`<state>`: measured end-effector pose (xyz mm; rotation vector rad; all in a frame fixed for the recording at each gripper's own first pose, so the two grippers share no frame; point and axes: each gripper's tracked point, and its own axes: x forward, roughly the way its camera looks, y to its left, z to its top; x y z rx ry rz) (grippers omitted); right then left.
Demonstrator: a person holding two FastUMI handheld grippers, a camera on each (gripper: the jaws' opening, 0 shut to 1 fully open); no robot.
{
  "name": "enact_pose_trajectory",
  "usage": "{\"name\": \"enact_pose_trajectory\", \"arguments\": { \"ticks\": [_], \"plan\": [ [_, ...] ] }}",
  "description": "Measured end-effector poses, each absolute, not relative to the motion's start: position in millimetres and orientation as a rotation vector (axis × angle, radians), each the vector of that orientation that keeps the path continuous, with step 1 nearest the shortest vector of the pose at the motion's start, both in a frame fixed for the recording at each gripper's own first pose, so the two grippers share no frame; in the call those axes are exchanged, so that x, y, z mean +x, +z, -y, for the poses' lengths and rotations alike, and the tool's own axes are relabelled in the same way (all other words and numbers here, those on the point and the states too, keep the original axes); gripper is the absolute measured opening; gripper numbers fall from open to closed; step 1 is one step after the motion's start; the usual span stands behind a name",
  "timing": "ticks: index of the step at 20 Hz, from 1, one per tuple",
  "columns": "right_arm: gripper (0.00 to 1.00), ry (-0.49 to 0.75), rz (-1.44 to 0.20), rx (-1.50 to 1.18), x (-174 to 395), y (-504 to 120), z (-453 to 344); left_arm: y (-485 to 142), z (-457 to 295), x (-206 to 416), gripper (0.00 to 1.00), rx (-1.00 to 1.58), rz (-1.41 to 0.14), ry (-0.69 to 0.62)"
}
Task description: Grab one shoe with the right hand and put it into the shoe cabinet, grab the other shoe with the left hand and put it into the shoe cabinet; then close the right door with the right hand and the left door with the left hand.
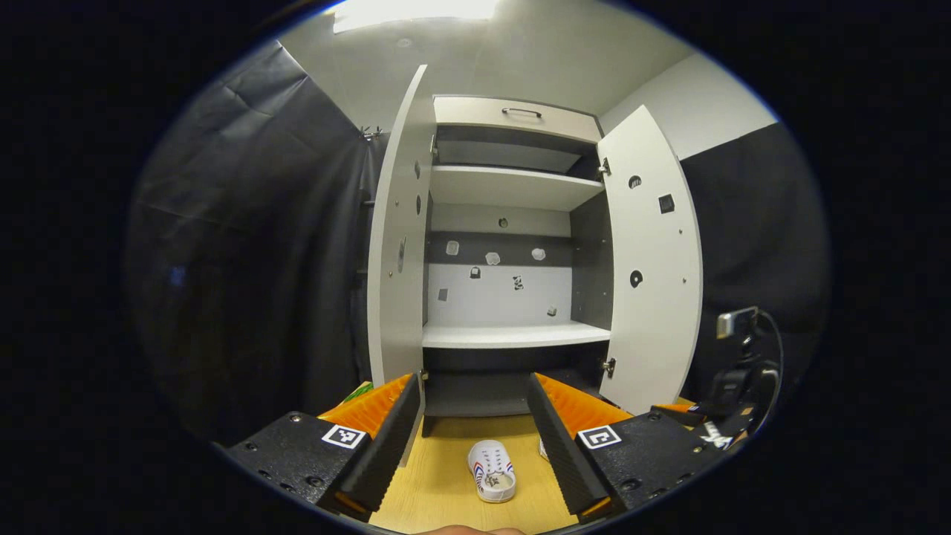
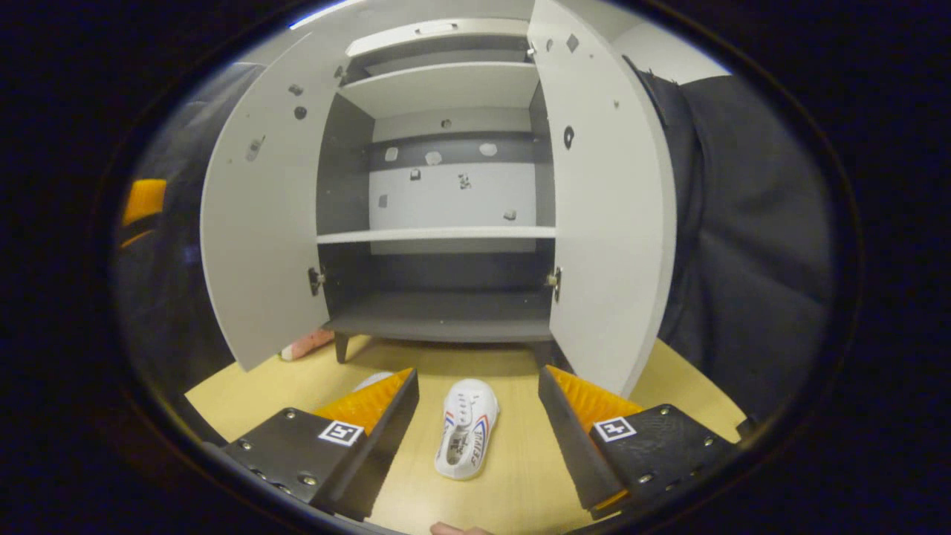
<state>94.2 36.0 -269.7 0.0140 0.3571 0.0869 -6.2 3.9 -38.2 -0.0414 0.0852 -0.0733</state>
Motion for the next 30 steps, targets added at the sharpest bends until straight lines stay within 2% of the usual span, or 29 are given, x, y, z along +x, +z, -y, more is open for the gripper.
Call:
{"name": "enact_pose_trajectory", "arguments": {
  "ticks": [4,6,10,12,14,15,16,18,19,21,23,24,25,26,27,28,29,30],
  "plan": [
    [0.97,0.087,-0.450,0.016,113.4,-338.0,-46.5,-47.1,-26.3,-0.6,0.88,-0.034,-0.079,-0.029],
    [0.95,0.106,-0.486,0.033,117.8,-360.9,-55.6,-50.9,-34.7,1.8,0.88,-0.038,-0.078,-0.012],
    [0.97,0.103,-0.550,0.069,128.1,-395.0,-68.8,-66.0,-43.6,9.1,0.88,-0.047,-0.109,0.002],
    [0.87,0.109,-0.579,0.088,128.4,-406.9,-78.8,-71.2,-49.1,11.8,0.88,-0.052,-0.120,0.012],
    [0.83,0.104,-0.608,0.096,132.2,-418.8,-85.5,-74.3,-50.3,14.8,0.89,-0.057,-0.124,0.013],
    [0.70,0.080,-0.622,0.093,135.3,-424.8,-84.8,-77.2,-51.1,15.0,0.89,-0.055,-0.129,0.013],
    [0.65,0.055,-0.643,0.093,138.1,-431.7,-83.2,-78.8,-52.2,16.2,0.88,-0.054,-0.131,0.014],
    [0.64,0.068,-0.669,0.119,144.7,-442.4,-91.6,-83.5,-54.6,19.8,0.88,-0.052,-0.137,0.020],
    [0.64,0.013,-0.696,0.117,148.9,-453.1,-81.5,-87.7,-54.8,20.9,0.88,-0.051,-0.145,0.019],
    [0.22,-0.041,-0.684,0.230,155.0,-448.9,-79.2,-94.3,-52.5,23.8,0.89,-0.051,-0.161,0.005],
    [0.20,-0.039,-0.649,0.270,165.8,-449.4,-77.5,-96.5,-42.7,24.0,0.89,-0.055,-0.170,-0.046],
    [0.25,-0.032,-0.628,0.278,171.0,-448.7,-77.3,-95.5,-42.0,23.5,0.89,-0.053,-0.166,-0.054],
    [0.20,-0.020,-0.621,0.260,171.6,-452.0,-80.2,-93.5,-44.4,25.2,0.88,-0.050,-0.156,-0.052],
    [0.19,0.001,-0.623,0.246,167.5,-446.7,-82.3,-91.4,-44.8,25.1,0.88,-0.049,-0.149,-0.050],
    [0.11,0.011,-0.602,0.250,172.6,-451.2,-89.4,-92.2,-42.5,24.1,0.88,-0.049,-0.148,-0.053],
    [0.10,0.015,-0.598,0.246,179.1,-456.5,-90.0,-92.9,-40.5,23.4,0.88,-0.051,-0.150,-0.059],
    [0.02,0.009,-0.583,0.269,173.3,-449.9,-86.9,-94.8,-40.7,22.3,0.88,-0.053,-0.155,-0.062],
    [0.02,0.003,-0.570,0.321,171.5,-446.9,-85.1,-96.7,-40.6,22.1,0.88,-0.057,-0.159,-0.067]
  ]
}}
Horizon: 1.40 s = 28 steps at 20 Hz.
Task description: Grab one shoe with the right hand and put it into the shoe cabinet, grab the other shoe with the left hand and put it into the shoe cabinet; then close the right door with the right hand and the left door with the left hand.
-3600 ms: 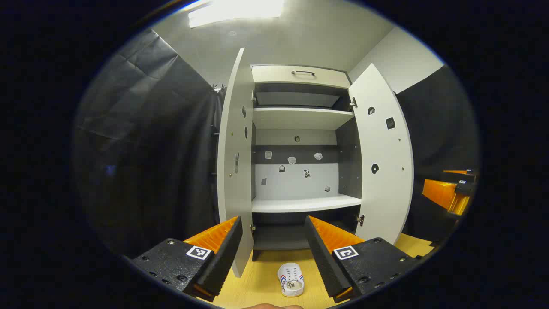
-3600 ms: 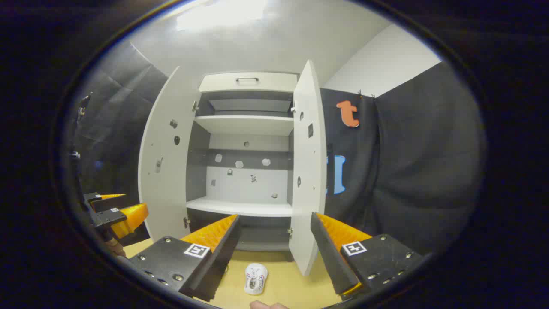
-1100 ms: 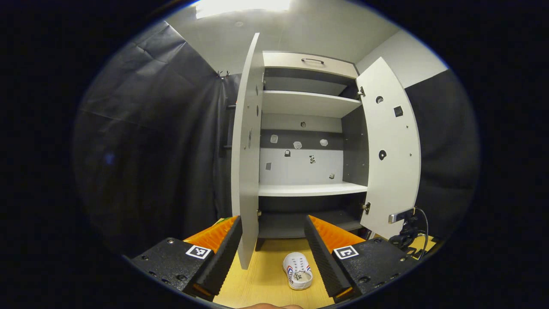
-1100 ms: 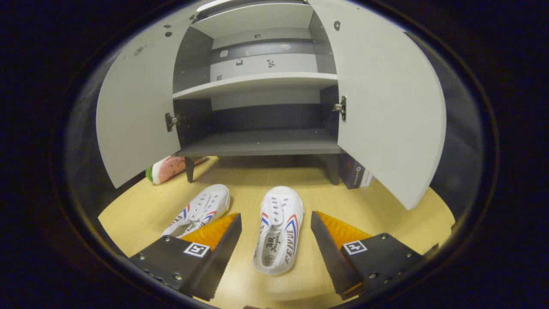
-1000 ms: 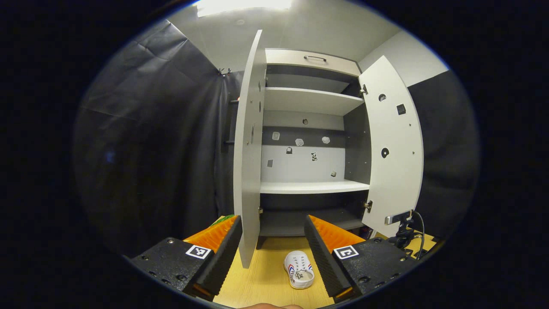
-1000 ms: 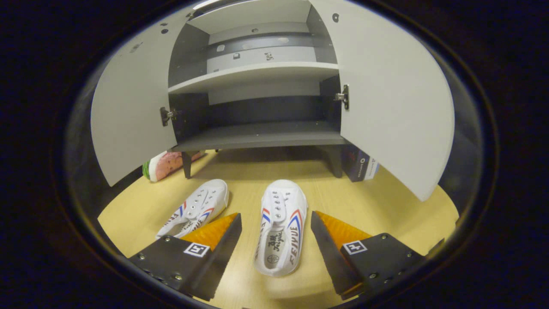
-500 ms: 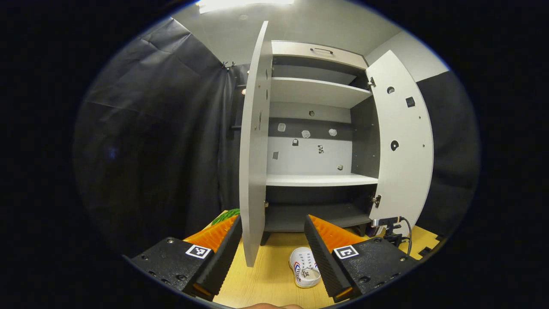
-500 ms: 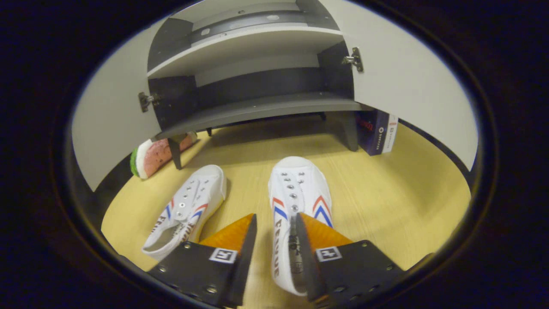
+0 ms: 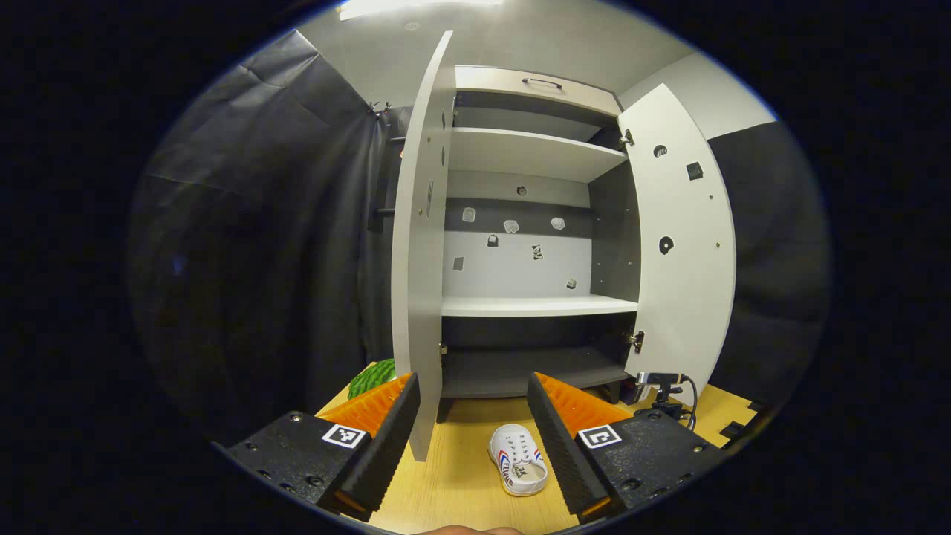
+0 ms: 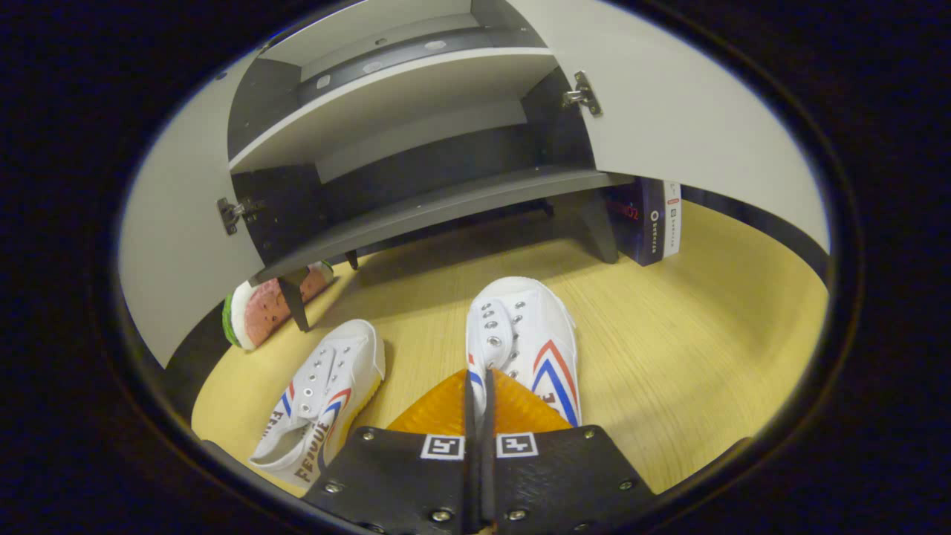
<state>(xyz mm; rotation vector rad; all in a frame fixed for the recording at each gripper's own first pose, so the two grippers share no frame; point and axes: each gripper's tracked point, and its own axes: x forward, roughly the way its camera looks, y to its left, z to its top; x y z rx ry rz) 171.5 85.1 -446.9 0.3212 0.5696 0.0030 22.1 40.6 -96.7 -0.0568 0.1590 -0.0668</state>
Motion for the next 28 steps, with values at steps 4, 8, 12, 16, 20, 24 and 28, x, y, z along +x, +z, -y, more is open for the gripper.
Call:
{"name": "enact_pose_trajectory", "arguments": {
  "ticks": [4,8,12,16,20,24,28],
  "plan": [
    [0.00,0.043,-0.487,0.457,163.5,-429.4,-75.1,-102.6,-39.2,23.7,0.88,-0.060,-0.174,-0.079],
    [0.00,0.066,-0.420,0.406,150.7,-408.2,-75.4,-95.1,-40.6,21.3,0.88,-0.042,-0.148,-0.079],
    [0.00,0.110,-0.325,0.403,141.1,-352.3,-79.1,-93.1,-43.6,18.2,0.88,-0.034,-0.132,-0.074],
    [0.01,0.161,-0.219,0.379,128.7,-271.2,-78.9,-94.5,-44.0,15.3,0.88,-0.030,-0.137,-0.080],
    [0.00,0.190,-0.130,0.289,118.0,-187.6,-72.4,-92.2,-43.8,12.4,0.88,-0.027,-0.129,-0.088],
    [0.00,0.214,-0.108,0.280,114.5,-108.7,-66.8,-89.4,-38.6,9.9,0.88,-0.045,-0.110,-0.109],
    [0.00,0.209,-0.035,0.164,129.6,-37.4,-52.7,-90.8,-27.7,7.9,0.88,-0.052,-0.101,-0.139]
  ]
}}
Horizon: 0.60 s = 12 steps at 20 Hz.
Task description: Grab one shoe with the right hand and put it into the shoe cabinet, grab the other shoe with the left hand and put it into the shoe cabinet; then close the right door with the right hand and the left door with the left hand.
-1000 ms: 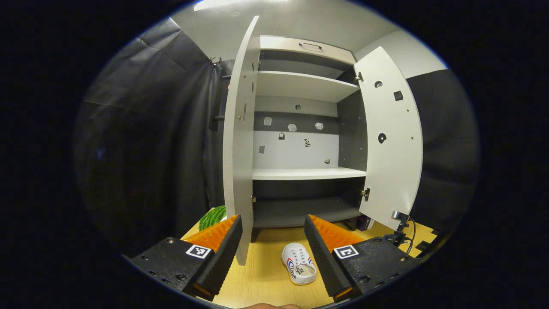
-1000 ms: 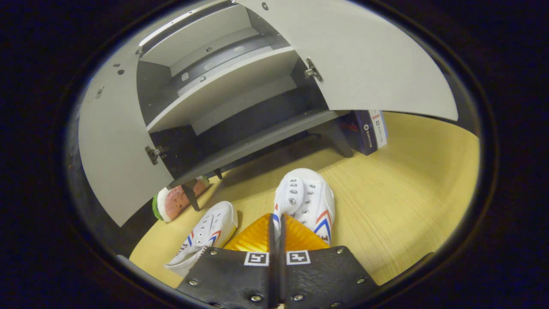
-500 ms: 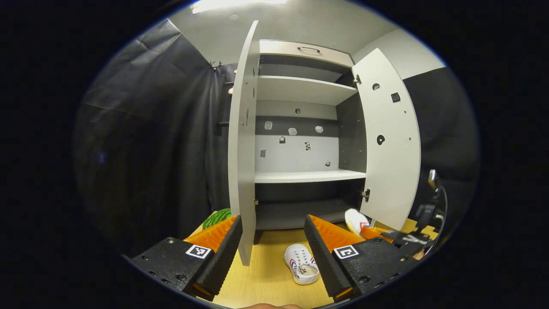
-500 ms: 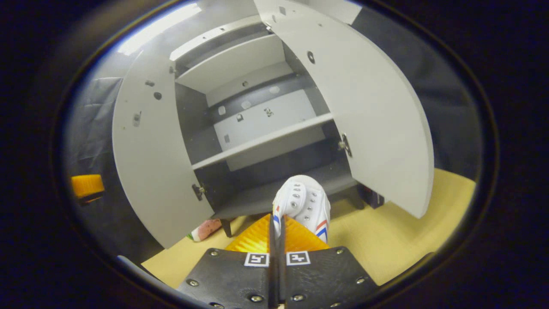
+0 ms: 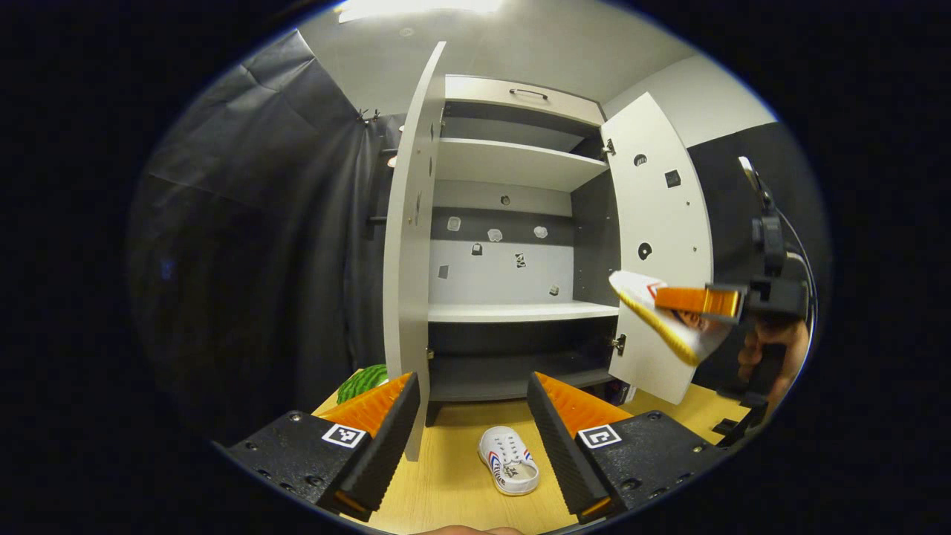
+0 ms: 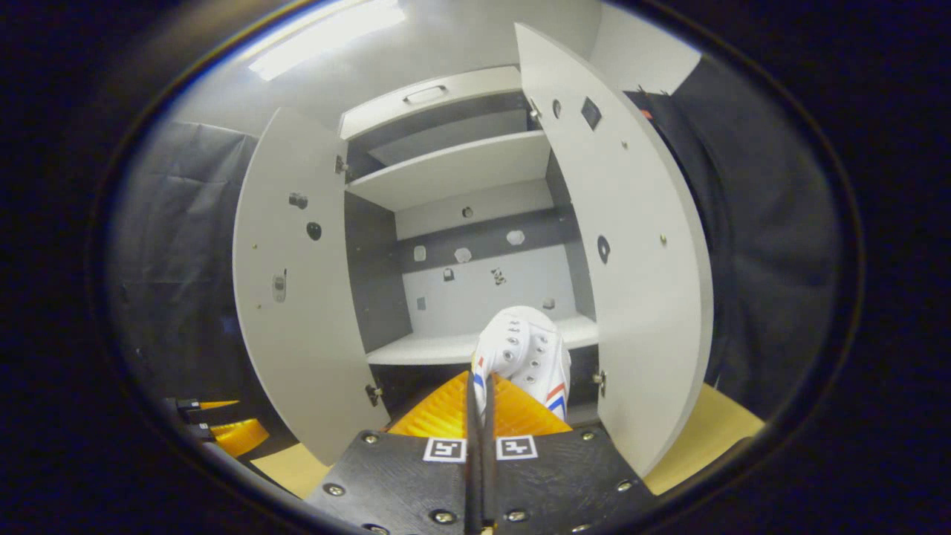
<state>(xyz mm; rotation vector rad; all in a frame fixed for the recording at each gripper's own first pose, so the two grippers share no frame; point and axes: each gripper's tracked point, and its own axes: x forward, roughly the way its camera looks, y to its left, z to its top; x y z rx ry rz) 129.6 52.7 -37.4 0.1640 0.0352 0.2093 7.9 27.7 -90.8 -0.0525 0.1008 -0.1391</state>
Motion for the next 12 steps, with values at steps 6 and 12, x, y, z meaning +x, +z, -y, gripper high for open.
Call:
{"name": "enact_pose_trajectory", "arguments": {
  "ticks": [6,12],
  "plan": [
    [0.00,0.249,0.007,0.233,184.4,16.2,-47.8,-92.7,-14.8,15.5,0.88,-0.064,-0.100,-0.187],
    [0.01,0.226,0.011,0.158,261.9,15.3,-57.3,-89.4,-7.7,43.7,0.88,-0.048,-0.088,-0.214]
  ]
}}
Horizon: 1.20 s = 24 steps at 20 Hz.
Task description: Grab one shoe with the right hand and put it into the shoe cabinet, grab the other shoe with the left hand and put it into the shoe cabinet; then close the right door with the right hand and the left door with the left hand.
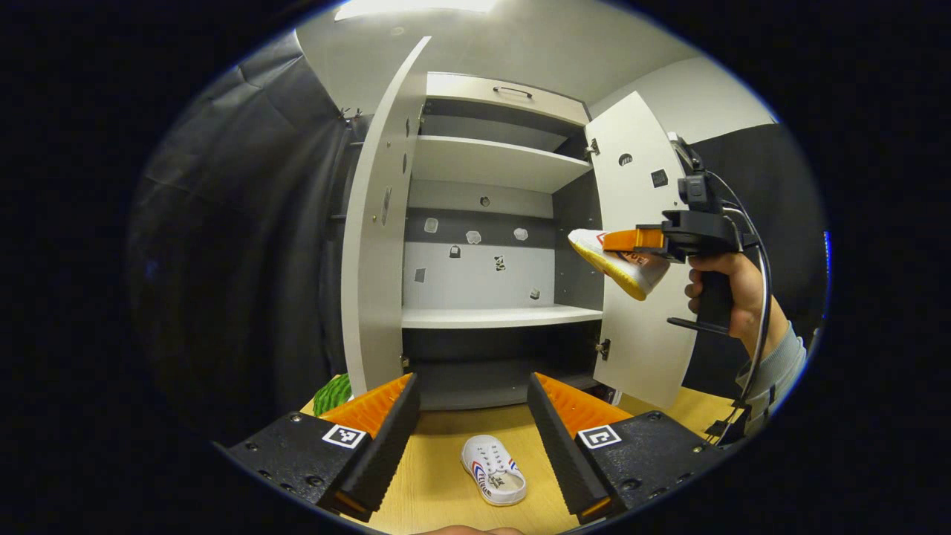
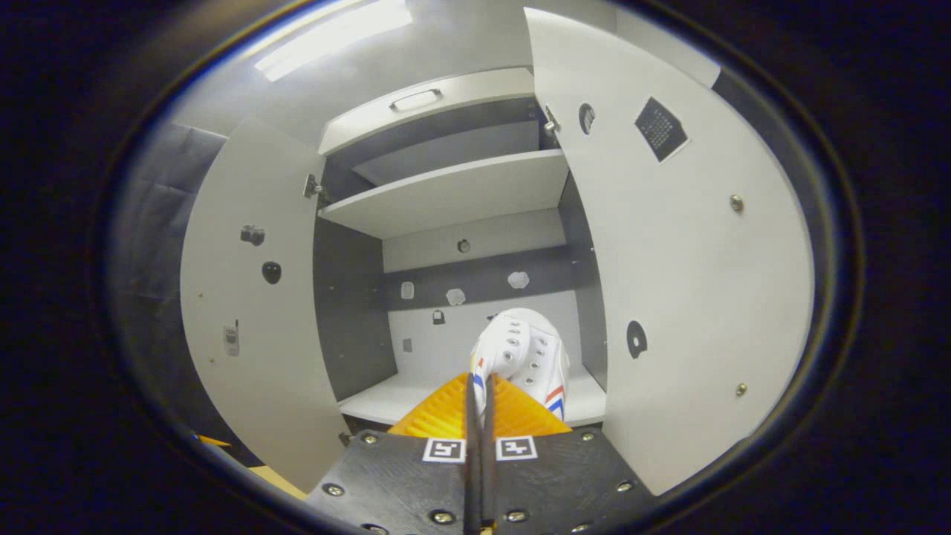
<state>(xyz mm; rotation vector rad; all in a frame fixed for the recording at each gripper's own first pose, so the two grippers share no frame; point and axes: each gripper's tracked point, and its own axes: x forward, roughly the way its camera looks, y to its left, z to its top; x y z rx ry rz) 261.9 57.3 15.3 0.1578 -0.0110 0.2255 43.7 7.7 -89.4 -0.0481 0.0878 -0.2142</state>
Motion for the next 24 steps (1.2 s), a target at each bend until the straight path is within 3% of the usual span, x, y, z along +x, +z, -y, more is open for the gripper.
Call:
{"name": "enact_pose_trajectory", "arguments": {
  "ticks": [5,6,14,24],
  "plan": [
    [0.01,0.232,-0.011,0.118,327.5,7.8,-73.6,-102.8,-2.9,76.5,0.84,-0.032,-0.128,-0.212],
    [0.01,0.230,-0.018,0.120,340.8,6.1,-75.9,-105.6,-1.2,83.0,0.88,-0.030,-0.132,-0.213],
    [0.02,0.160,-0.030,0.132,434.3,-22.1,-69.8,-130.1,6.7,112.2,0.88,-0.053,-0.190,-0.231],
    [0.03,0.133,-0.128,0.020,486.2,-80.0,-78.9,-141.5,-4.1,112.5,0.85,-0.059,-0.225,-0.197]
  ]
}}
